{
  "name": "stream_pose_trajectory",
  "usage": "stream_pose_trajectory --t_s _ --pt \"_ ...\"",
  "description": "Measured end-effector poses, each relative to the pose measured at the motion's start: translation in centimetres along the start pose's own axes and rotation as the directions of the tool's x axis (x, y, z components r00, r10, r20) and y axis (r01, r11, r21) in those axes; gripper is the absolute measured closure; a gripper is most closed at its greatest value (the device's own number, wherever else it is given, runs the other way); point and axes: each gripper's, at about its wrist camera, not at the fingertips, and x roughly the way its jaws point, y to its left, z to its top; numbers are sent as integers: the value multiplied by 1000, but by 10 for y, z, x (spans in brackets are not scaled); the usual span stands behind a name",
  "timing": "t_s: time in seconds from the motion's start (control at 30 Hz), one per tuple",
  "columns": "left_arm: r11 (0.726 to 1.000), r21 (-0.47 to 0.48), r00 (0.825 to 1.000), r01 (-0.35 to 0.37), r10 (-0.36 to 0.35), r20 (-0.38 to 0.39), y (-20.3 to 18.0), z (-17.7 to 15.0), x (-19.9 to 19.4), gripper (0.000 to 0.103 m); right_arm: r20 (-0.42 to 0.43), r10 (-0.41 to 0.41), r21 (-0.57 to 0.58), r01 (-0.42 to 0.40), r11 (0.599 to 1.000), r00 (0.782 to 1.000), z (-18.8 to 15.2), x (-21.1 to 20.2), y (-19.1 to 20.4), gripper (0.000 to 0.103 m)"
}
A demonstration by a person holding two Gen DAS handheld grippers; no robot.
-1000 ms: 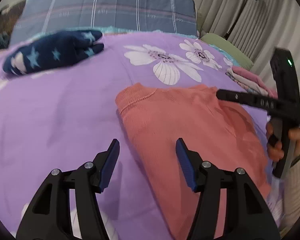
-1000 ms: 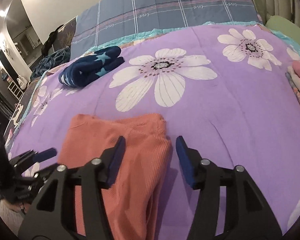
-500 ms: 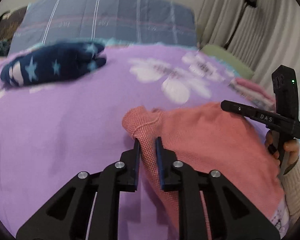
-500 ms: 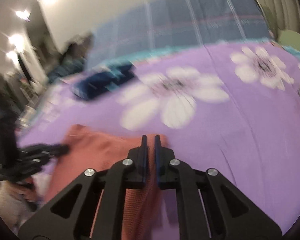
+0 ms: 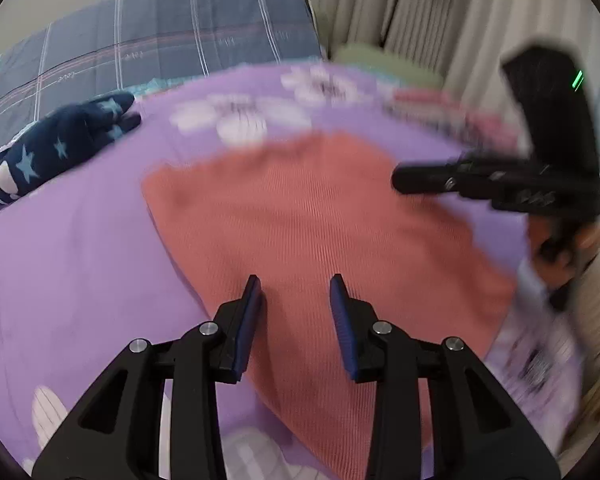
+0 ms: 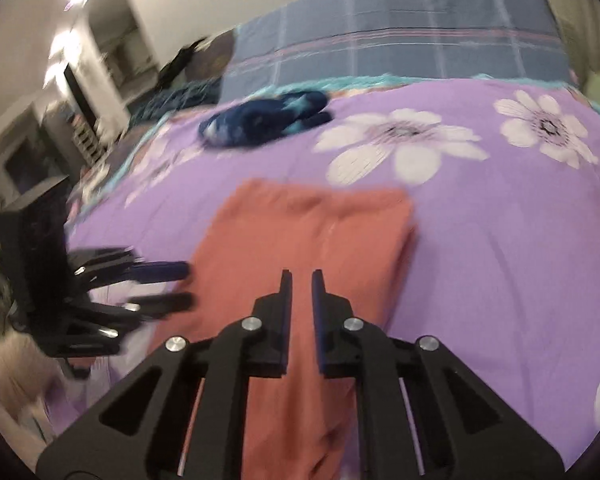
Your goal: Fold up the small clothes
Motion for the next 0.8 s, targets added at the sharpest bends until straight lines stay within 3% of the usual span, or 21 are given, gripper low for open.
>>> stream_pose_trajectory --t_s 0.07,0.27,0.37,0.6,0.8 --pt "999 27 999 -30 30 17 -4 -12 6 66 -38 -93 -29 92 995 995 -12 15 1 101" --pt "997 17 998 -70 70 9 -11 -7 3 67 1 -182 -19 182 983 983 -17 13 14 102" --pt "999 -7 999 -46 46 11 -15 -10 -12 67 25 -168 -9 168 986 985 -22 -5 21 97" --pt "999 24 999 -31 31 -25 -36 -31 -33 67 62 -120 5 120 993 991 -59 -54 35 96" --pt "999 32 998 -31 33 -59 -47 -50 -31 67 37 -120 24 119 993 992 -85 -59 35 96"
